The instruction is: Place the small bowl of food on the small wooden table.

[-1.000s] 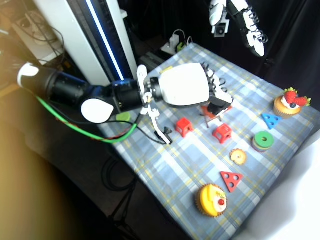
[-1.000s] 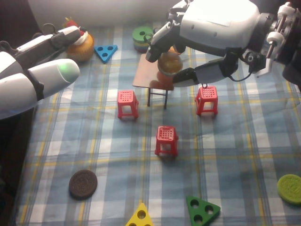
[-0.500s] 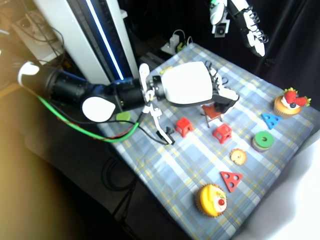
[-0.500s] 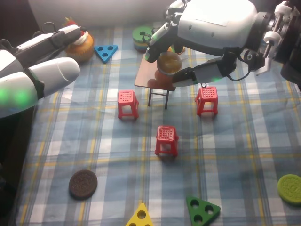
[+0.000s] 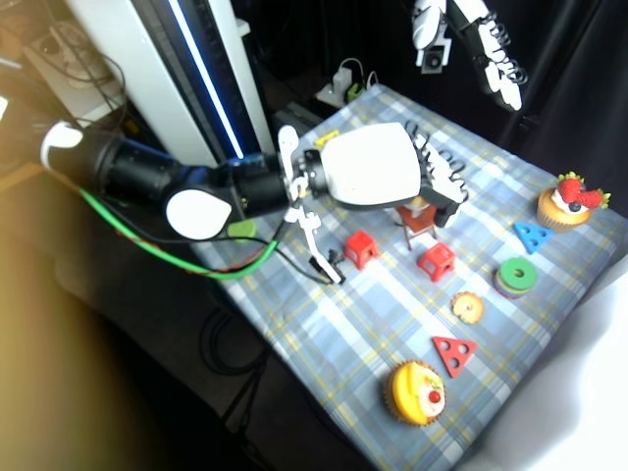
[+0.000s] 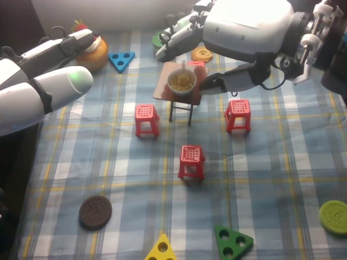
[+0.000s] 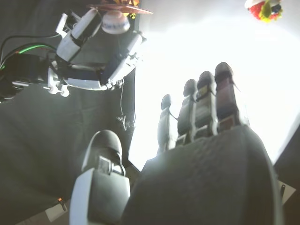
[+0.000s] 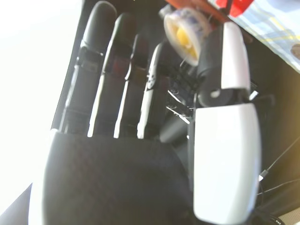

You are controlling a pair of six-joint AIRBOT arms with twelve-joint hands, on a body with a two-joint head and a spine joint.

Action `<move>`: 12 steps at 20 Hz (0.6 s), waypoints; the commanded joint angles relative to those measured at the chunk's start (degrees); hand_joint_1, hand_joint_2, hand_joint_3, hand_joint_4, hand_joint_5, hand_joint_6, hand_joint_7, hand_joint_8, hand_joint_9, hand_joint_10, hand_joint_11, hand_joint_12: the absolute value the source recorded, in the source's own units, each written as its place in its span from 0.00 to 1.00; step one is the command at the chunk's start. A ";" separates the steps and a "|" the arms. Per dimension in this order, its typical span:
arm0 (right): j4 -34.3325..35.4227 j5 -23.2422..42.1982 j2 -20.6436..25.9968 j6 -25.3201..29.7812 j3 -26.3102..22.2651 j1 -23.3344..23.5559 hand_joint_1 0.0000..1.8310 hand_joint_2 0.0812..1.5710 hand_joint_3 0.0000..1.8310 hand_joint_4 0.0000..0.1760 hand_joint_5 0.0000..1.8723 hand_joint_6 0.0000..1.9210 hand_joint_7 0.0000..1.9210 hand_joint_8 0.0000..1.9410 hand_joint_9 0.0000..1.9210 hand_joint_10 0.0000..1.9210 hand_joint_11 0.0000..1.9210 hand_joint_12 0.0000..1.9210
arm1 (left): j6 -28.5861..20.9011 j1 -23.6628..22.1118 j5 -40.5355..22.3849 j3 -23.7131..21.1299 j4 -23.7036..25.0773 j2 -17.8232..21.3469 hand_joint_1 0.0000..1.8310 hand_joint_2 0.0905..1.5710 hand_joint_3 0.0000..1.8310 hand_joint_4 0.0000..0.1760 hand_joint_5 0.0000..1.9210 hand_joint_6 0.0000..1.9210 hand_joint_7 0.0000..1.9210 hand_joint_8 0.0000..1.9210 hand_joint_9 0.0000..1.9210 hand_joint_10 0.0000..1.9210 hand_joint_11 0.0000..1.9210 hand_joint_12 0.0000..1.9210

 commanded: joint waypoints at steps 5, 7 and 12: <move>1.61 6.16 0.11 0.08 -0.33 1.03 0.64 0.56 0.00 0.07 0.40 0.00 0.33 0.00 0.36 0.01 0.20 0.48 | -0.55 -0.73 -7.03 0.27 0.18 -0.14 0.06 0.72 0.00 0.86 0.09 0.00 0.07 0.00 0.05 0.00 0.01 0.08; 1.74 7.17 1.98 0.08 -1.22 1.09 0.62 0.56 0.00 0.07 0.39 0.00 0.29 0.00 0.32 0.00 0.17 0.52 | -1.07 -0.69 -8.67 0.27 -0.25 -0.07 0.06 0.72 0.00 0.81 0.10 0.00 0.09 0.00 0.07 0.00 0.02 0.12; 3.41 11.51 7.80 0.09 -4.20 1.08 0.58 0.55 0.00 0.08 0.35 0.00 0.30 0.00 0.34 0.00 0.14 0.55 | -6.29 1.36 -15.08 0.24 -0.86 1.22 0.04 0.73 0.00 0.47 0.11 0.00 0.08 0.00 0.05 0.00 0.00 0.19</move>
